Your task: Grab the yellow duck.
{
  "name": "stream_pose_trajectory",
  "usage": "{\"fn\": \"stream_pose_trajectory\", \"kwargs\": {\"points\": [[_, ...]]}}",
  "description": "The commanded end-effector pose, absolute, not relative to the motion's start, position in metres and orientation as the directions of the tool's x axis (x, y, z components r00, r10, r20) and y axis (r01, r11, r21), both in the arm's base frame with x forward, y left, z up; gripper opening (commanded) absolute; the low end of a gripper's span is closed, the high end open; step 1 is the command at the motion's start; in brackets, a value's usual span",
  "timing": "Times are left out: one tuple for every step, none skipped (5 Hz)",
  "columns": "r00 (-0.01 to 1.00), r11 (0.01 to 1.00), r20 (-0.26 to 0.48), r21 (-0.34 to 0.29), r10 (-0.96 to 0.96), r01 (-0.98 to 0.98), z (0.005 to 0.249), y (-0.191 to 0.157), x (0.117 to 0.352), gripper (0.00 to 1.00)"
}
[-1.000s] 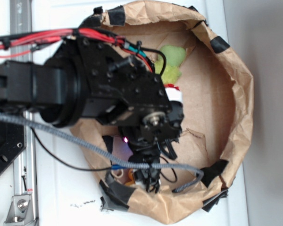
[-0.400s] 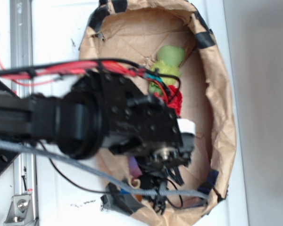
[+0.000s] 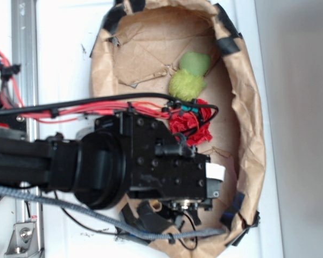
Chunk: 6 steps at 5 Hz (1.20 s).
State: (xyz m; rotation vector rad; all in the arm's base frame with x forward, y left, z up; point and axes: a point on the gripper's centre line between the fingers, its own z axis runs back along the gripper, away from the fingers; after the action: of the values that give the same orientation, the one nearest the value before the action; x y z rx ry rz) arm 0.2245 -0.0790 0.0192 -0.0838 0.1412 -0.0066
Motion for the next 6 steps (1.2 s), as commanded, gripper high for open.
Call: {"fn": "stream_pose_trajectory", "kwargs": {"points": [[0.992, 0.991, -0.022, -0.058, 0.121, -0.123, 0.09, -0.024, 0.221, 0.0], [0.986, 0.986, 0.051, -0.054, 0.162, -0.159, 0.118, -0.004, 0.224, 0.0], [0.977, 0.98, 0.089, -0.059, 0.193, -0.189, 0.131, 0.006, 0.228, 0.0], [0.973, 0.975, 0.081, -0.083, 0.215, -0.208, 0.133, 0.009, 0.228, 0.62], [0.975, 0.972, 0.037, -0.104, 0.217, -0.212, 0.121, 0.005, 0.221, 1.0], [0.979, 0.972, -0.009, -0.12, 0.202, -0.201, 0.104, -0.006, 0.215, 1.0]]}}
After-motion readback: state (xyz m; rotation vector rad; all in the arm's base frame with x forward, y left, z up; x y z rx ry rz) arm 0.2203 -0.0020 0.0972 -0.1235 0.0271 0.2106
